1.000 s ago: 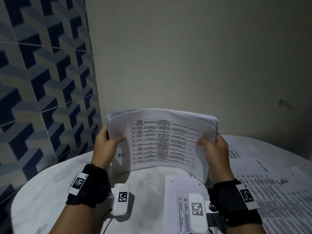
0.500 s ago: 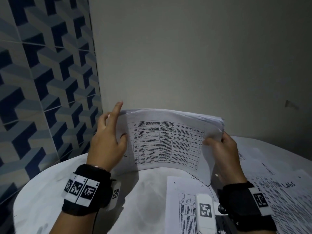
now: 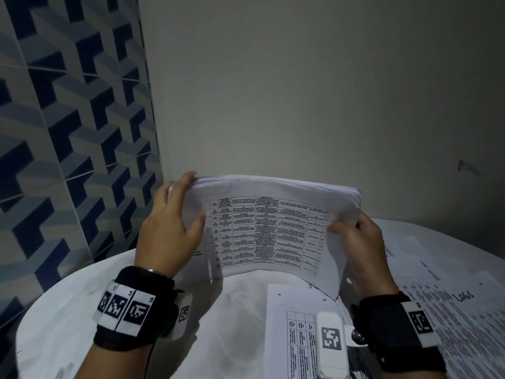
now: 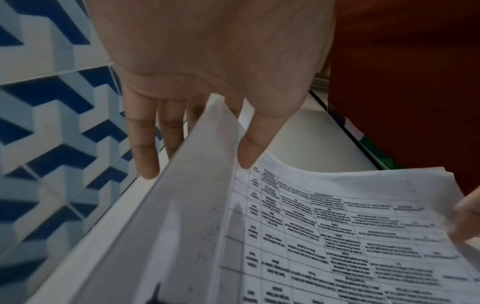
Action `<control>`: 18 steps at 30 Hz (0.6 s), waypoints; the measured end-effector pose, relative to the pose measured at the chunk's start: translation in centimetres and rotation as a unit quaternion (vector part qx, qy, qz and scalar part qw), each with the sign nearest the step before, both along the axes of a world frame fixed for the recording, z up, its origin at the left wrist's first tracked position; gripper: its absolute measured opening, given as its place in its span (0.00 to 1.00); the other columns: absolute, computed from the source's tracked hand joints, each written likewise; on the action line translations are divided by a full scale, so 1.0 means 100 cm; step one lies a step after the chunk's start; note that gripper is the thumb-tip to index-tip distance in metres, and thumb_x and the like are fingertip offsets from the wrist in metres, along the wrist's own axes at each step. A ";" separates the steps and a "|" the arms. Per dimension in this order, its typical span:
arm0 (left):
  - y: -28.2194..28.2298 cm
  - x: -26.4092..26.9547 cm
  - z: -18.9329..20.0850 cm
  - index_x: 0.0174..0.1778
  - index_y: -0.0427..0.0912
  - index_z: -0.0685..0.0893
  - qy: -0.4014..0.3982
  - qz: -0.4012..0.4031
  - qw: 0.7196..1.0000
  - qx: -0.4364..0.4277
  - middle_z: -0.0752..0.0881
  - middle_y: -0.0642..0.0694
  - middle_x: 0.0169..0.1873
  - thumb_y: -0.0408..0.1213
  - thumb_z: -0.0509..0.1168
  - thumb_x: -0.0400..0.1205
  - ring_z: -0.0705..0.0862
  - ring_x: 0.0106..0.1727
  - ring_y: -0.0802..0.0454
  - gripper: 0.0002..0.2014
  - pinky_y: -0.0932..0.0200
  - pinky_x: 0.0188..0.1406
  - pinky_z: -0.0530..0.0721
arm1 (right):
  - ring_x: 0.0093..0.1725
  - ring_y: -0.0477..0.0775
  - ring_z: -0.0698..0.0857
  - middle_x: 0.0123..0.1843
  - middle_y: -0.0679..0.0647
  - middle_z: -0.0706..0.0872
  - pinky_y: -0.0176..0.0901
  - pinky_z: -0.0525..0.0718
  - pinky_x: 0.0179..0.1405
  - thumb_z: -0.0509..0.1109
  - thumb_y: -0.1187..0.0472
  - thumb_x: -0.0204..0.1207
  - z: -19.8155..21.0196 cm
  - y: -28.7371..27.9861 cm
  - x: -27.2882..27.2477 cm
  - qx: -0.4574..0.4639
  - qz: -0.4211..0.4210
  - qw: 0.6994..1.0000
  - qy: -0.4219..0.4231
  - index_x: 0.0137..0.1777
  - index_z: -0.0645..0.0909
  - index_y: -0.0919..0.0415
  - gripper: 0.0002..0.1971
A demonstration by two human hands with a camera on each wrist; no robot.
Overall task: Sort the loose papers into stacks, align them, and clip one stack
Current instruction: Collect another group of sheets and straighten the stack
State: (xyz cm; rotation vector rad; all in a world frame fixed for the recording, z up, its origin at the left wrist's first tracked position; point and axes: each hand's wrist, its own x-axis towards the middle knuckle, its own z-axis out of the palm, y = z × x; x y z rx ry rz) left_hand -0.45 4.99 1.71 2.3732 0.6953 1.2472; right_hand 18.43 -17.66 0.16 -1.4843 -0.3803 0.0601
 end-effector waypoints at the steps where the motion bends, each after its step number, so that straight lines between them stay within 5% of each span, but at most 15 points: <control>1: 0.003 0.001 -0.002 0.87 0.65 0.55 -0.037 -0.026 0.998 -0.052 0.74 0.47 0.79 0.37 0.73 0.83 0.79 0.73 0.46 0.43 0.39 0.68 0.82 | 0.55 0.61 0.91 0.52 0.52 0.94 0.68 0.89 0.61 0.70 0.69 0.73 0.000 -0.001 0.000 0.005 0.002 1.000 0.002 0.52 0.89 0.54 0.13; 4: 0.016 0.002 -0.005 0.86 0.58 0.61 -0.154 -0.110 0.942 -0.276 0.82 0.53 0.65 0.25 0.73 0.80 0.84 0.65 0.52 0.43 0.42 0.71 0.83 | 0.58 0.64 0.90 0.53 0.56 0.93 0.66 0.86 0.62 0.69 0.70 0.74 0.000 -0.002 0.002 0.025 0.001 1.000 0.017 0.50 0.89 0.56 0.11; 7: 0.033 0.002 -0.013 0.69 0.49 0.83 -0.135 -0.167 0.893 -0.395 0.91 0.48 0.58 0.27 0.70 0.82 0.87 0.66 0.41 0.21 0.38 0.68 0.84 | 0.60 0.65 0.89 0.54 0.57 0.93 0.69 0.85 0.67 0.67 0.68 0.70 -0.005 -0.001 0.004 0.049 0.002 0.998 0.038 0.44 0.90 0.50 0.13; 9: 0.034 0.002 -0.017 0.64 0.47 0.87 -0.122 -0.195 0.879 -0.418 0.94 0.48 0.56 0.29 0.68 0.84 0.88 0.65 0.39 0.15 0.43 0.62 0.86 | 0.62 0.66 0.88 0.52 0.55 0.93 0.65 0.85 0.67 0.66 0.70 0.71 -0.006 0.000 0.005 0.061 0.003 0.997 0.042 0.43 0.90 0.51 0.15; 15: 0.033 0.003 -0.015 0.73 0.43 0.82 -0.193 -0.237 0.854 -0.421 0.92 0.42 0.62 0.28 0.66 0.86 0.91 0.63 0.45 0.19 0.46 0.64 0.84 | 0.61 0.63 0.89 0.52 0.54 0.93 0.58 0.87 0.62 0.64 0.73 0.75 0.007 -0.005 0.002 0.083 0.028 0.996 0.016 0.50 0.89 0.53 0.17; 18: 0.036 0.005 -0.021 0.73 0.42 0.82 -0.171 -0.238 0.851 -0.436 0.92 0.42 0.62 0.23 0.67 0.84 0.91 0.63 0.45 0.22 0.47 0.65 0.84 | 0.62 0.70 0.88 0.57 0.61 0.93 0.69 0.85 0.68 0.68 0.70 0.69 0.004 -0.006 0.003 0.078 0.042 0.996 0.029 0.54 0.88 0.59 0.15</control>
